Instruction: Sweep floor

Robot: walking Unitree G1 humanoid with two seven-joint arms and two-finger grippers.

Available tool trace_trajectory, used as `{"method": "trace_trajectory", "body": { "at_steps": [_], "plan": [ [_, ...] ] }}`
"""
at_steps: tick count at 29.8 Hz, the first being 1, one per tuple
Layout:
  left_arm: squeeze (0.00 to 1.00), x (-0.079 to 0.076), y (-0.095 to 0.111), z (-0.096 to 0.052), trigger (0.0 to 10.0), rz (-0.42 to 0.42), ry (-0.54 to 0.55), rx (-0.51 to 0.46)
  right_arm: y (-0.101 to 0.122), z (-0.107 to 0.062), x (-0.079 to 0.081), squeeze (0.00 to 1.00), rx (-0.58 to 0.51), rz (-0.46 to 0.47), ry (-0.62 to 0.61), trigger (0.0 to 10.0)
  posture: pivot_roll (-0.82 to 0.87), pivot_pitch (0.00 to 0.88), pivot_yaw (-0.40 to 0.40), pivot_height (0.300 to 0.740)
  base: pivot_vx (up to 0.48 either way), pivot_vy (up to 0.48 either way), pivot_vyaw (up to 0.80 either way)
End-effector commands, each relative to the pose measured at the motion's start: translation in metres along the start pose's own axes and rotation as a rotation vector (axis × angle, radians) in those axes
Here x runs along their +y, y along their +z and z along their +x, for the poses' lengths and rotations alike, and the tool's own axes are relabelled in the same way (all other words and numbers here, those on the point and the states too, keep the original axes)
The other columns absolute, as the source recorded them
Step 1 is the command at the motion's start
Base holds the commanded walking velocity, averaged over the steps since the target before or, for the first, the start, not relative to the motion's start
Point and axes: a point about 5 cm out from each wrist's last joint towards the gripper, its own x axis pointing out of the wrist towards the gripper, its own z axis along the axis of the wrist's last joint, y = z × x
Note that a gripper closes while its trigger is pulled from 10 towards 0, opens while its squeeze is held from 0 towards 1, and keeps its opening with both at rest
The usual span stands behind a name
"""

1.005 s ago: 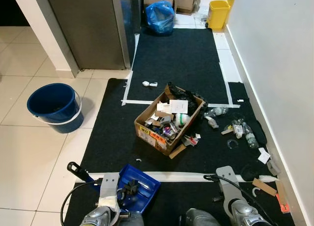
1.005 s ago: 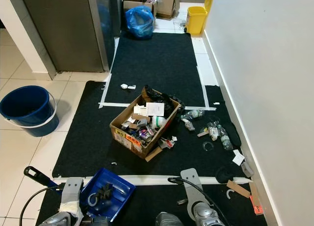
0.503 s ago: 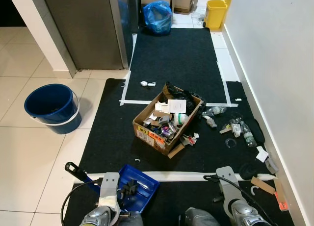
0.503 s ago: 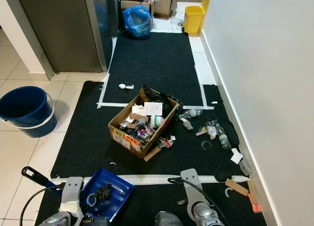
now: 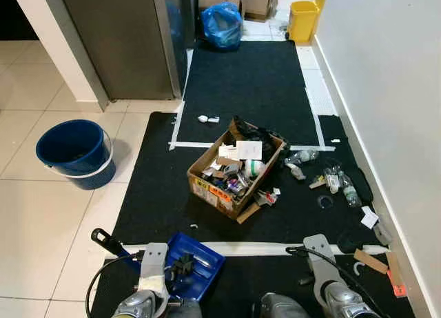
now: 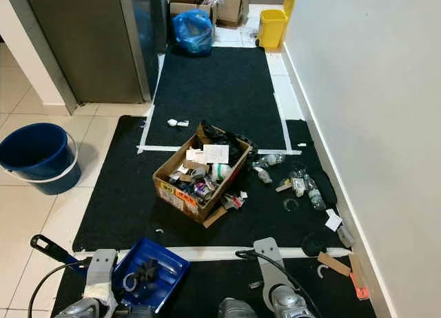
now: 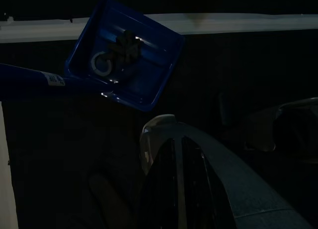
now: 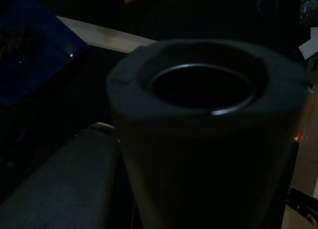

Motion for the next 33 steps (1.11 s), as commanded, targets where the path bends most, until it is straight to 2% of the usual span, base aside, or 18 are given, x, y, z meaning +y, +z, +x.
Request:
{"method": "trace_trajectory", "body": {
  "at_steps": [1, 17, 33],
  "plan": [
    [0.00, -0.0022, -0.0020, 0.0005, 10.0, -0.011, -0.003, 0.008, -0.0099, -0.0012, 0.0024, 0.00, 0.054, -0.026, 0.012, 10.0, 0.17, 0.000, -0.026, 0.740, 0.000, 0.000, 0.00],
    [0.00, -0.0014, -0.0031, 0.0001, 10.0, -0.010, -0.004, 0.011, -0.0100, -0.0013, 0.0020, 0.00, 0.054, -0.036, 0.013, 10.0, 0.17, 0.000, -0.028, 0.740, 0.000, 0.000, 0.00],
    [0.00, -0.0022, 0.0000, 0.0008, 10.0, 0.030, -0.011, 0.016, -0.0043, -0.0003, -0.0016, 0.00, 0.042, -0.068, 0.012, 10.0, 0.17, 0.000, -0.028, 0.740, 0.000, 0.000, 0.00]
  ]
}}
